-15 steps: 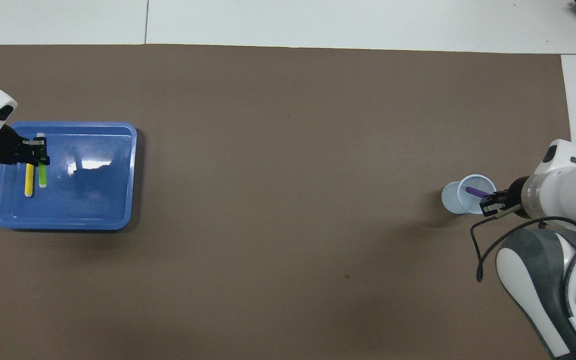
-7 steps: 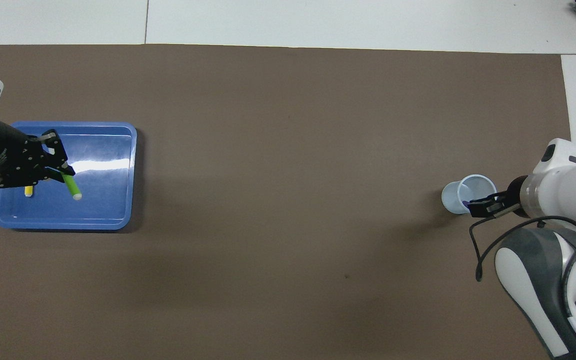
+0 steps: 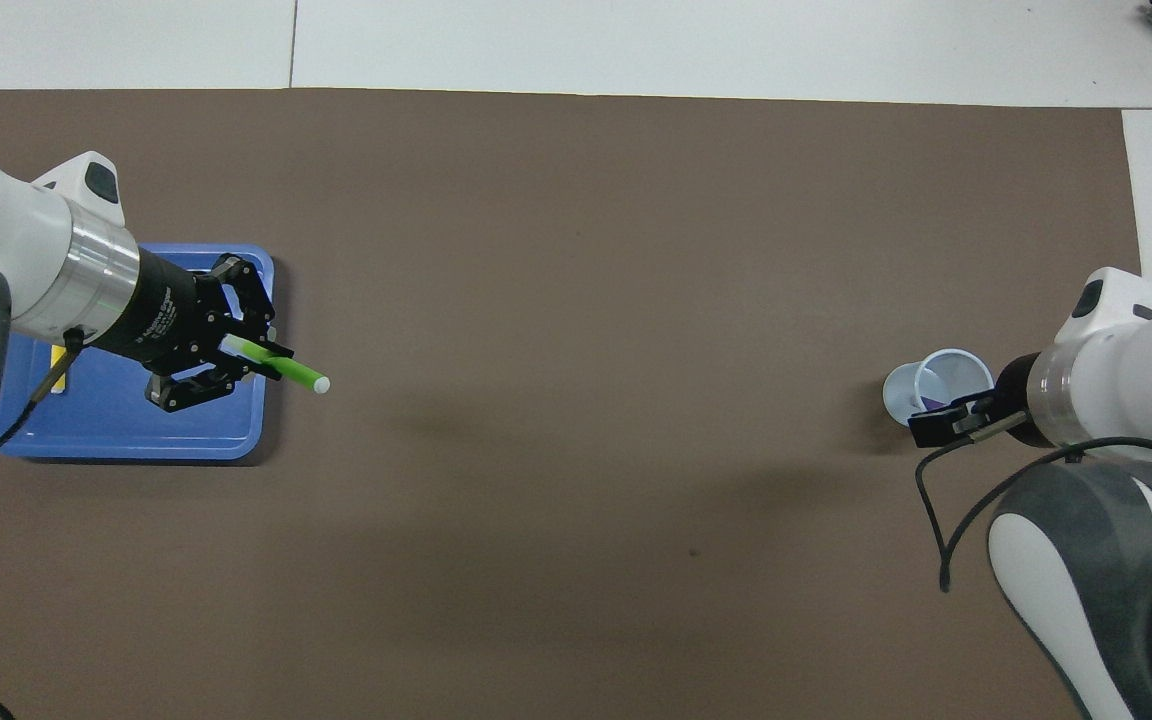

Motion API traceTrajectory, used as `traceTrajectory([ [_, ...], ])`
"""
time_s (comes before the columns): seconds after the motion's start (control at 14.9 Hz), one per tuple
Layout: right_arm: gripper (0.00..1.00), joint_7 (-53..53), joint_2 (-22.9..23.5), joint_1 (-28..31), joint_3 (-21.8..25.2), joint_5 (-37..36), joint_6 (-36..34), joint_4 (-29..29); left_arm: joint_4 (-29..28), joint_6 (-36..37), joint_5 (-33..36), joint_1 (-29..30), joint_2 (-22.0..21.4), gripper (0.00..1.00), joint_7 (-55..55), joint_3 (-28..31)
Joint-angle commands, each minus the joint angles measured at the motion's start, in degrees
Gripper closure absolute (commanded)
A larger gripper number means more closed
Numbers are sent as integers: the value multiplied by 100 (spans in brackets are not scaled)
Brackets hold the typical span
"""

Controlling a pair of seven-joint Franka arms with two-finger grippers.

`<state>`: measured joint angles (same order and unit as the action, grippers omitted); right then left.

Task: Transfer and insert pens with both arms
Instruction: 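Grasp and lift the green pen with the left gripper, then bring the green pen toward the right gripper while the right gripper approaches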

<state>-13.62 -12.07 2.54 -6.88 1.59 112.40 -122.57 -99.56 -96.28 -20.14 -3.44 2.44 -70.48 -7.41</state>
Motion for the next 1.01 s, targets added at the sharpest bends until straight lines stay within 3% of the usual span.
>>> traceTrajectory([
  [0.0, 0, 17, -94, 27, -32, 936, -78, -3, -283, -487, -297, -349, -130, 100, -921, 99],
  [0.2, 0, 52, -112, -280, -50, 2105, -34, -3, -607, -1041, -1058, -490, -244, 100, -1151, 91],
  [0.4, 0, 88, -120, -578, -59, 2758, 97, 5, -810, -1217, -1386, -832, -332, 100, -1291, 91],
  [0.81, 0, 96, -120, -957, -59, 3645, 221, 14, -1846, -3939, -1633, -2010, -534, 100, -3434, 91],
  [0.94, 0, 96, -120, -1080, -59, 3813, 395, 14, -1927, -4171, -1633, -2177, -543, 100, -3551, 91],
])
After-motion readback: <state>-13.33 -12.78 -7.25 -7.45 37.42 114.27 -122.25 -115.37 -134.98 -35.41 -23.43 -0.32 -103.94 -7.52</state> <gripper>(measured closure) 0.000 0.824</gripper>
